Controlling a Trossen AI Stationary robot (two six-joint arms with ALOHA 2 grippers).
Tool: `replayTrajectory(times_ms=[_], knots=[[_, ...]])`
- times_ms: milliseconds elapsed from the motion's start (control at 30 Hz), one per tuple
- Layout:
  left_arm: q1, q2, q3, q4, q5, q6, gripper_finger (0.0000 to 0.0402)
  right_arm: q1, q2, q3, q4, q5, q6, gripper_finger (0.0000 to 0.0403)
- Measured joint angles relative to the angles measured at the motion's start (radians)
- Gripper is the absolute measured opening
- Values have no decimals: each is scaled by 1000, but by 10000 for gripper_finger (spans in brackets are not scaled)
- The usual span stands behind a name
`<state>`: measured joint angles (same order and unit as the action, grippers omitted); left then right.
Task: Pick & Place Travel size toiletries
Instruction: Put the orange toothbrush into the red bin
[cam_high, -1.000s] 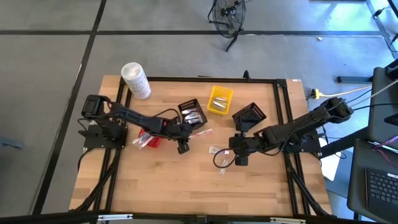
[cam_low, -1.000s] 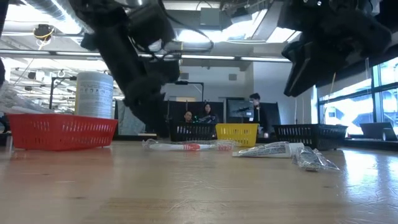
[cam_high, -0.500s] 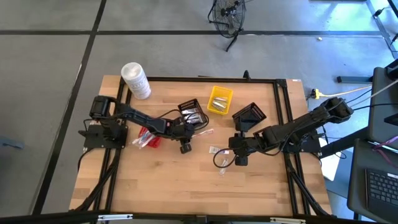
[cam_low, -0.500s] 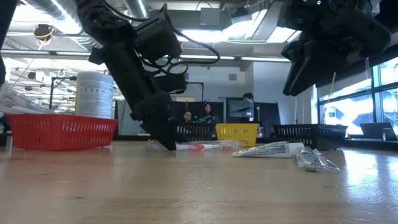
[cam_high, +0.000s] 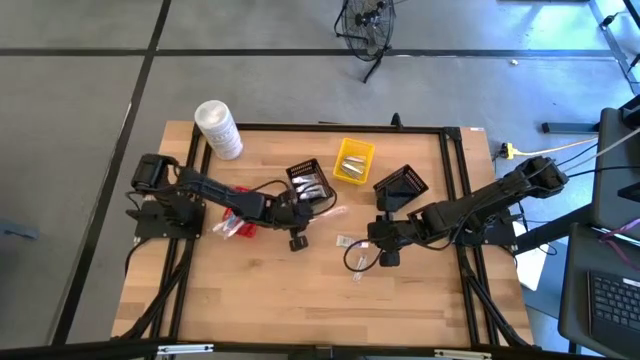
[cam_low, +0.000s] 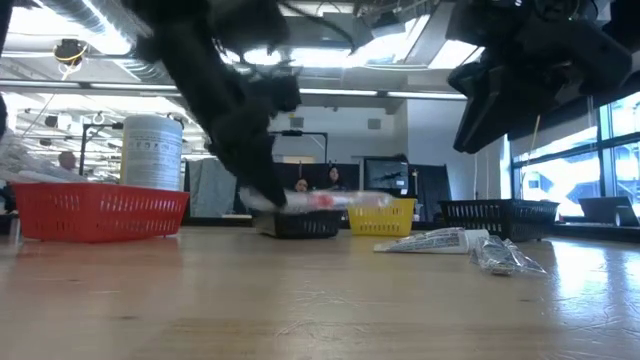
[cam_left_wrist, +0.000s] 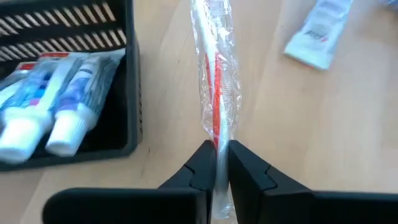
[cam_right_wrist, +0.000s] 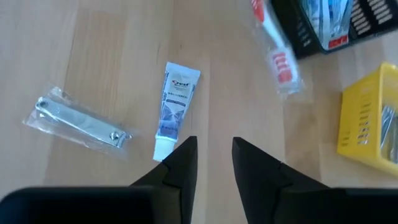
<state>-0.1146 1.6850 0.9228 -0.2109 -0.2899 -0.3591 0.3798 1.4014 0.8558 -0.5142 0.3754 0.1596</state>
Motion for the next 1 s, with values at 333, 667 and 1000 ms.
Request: replayTrajectory(times_ms=[333,667,1000], knots=[[-142,-164,172,-658,-111,-505,24,-57,0,0,73,2,-164,120],[-257,-273,277,-1243,113,-983,26,-119,0,0,141,1,-336,116],[-282,-281,279,-1343,136,-1049,28,-180,0,0,149,0,-359,99]])
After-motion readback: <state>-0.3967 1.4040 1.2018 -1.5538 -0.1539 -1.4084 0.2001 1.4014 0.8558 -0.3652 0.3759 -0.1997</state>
